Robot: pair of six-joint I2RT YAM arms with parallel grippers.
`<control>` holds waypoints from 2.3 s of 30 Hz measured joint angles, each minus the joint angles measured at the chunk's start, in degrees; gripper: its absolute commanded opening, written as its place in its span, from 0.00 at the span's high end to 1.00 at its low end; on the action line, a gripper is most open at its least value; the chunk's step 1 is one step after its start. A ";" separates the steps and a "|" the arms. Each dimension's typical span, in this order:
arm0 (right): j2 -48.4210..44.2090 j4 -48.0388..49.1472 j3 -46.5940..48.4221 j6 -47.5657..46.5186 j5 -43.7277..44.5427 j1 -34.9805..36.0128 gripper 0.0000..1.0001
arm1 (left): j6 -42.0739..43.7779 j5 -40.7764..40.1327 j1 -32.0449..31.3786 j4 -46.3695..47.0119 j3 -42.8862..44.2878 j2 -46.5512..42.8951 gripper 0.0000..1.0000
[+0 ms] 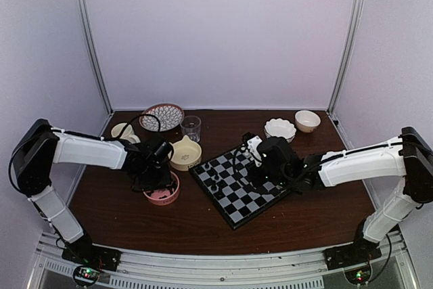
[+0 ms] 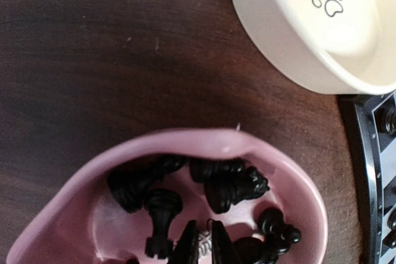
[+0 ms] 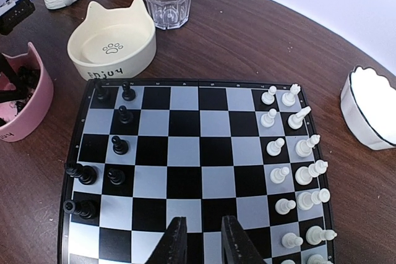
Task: Set up the chess pieces on the board
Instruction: Pick up the pawn from the storage box.
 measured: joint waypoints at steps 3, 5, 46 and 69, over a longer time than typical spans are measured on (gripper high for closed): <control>0.00 0.02 0.00 0.00 -0.04 0.00 0.77 | 0.46 -0.39 0.00 -1.29 -1.09 -2.49 0.90; 0.00 0.02 0.00 0.00 -0.11 0.00 0.77 | 1.25 -0.66 0.00 -2.16 -1.29 -5.11 0.90; 0.00 0.44 0.00 0.11 -3.13 0.00 0.77 | 17.35 7.45 0.02 -2.14 5.38 0.20 0.75; 0.00 0.42 0.00 0.22 -3.13 0.00 0.77 | 17.88 5.95 0.02 -2.89 6.01 2.84 0.83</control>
